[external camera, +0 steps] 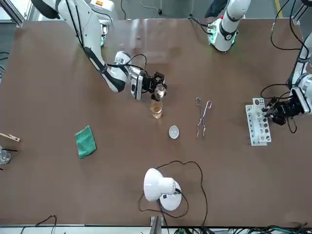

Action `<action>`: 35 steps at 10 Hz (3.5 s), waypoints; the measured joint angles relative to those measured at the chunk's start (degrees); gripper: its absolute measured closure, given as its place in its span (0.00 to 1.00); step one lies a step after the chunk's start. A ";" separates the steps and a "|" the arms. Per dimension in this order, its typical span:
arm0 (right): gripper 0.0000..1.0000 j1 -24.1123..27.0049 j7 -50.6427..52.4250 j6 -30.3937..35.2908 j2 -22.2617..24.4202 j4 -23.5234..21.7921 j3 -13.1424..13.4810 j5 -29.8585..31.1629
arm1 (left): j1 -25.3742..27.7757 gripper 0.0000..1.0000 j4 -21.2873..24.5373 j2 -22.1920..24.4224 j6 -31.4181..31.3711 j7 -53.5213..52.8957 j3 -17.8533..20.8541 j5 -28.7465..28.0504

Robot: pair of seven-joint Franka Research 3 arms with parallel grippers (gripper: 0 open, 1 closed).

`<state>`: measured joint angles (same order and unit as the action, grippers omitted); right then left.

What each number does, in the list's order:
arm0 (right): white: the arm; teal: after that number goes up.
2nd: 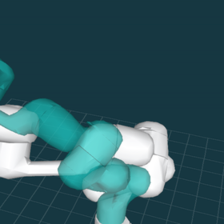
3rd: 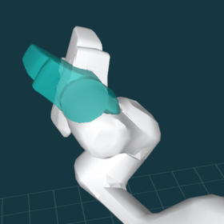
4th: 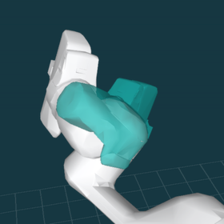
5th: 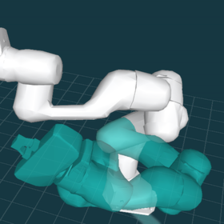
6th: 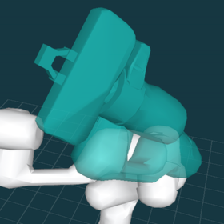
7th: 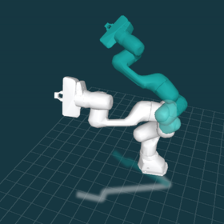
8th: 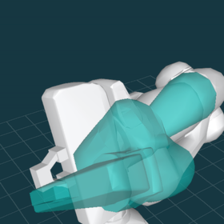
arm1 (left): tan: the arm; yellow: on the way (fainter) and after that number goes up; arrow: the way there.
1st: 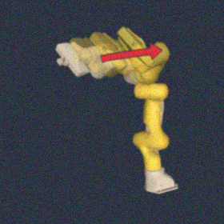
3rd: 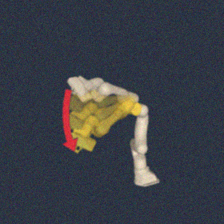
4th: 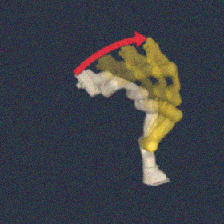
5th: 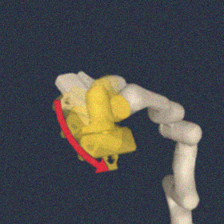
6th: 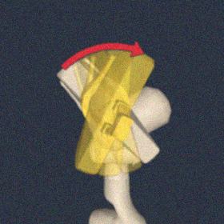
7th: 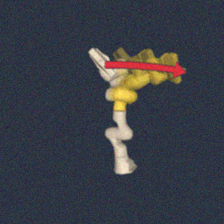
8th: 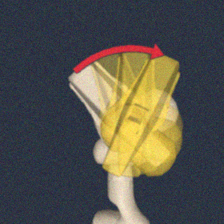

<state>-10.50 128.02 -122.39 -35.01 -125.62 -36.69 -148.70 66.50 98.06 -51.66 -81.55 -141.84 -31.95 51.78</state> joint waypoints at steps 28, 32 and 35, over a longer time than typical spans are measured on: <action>0.62 1.33 -29.54 -7.10 2.54 1.40 -0.95 -0.57 | -0.63 0.79 -5.84 -5.83 0.40 -0.16 2.17 -3.57; 0.62 2.07 -31.92 -7.10 2.56 1.61 -0.95 -0.58 | -2.14 0.79 -6.04 -5.83 -1.03 -0.16 2.49 -4.50; 0.62 2.08 -33.68 -7.11 2.56 1.94 -0.95 -0.58 | -2.16 0.79 -6.10 -5.83 -1.38 -0.07 2.60 -4.66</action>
<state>-8.42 94.34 -129.50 -32.45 -123.69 -37.64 -149.28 64.34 91.96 -57.49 -82.93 -141.91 -29.35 47.12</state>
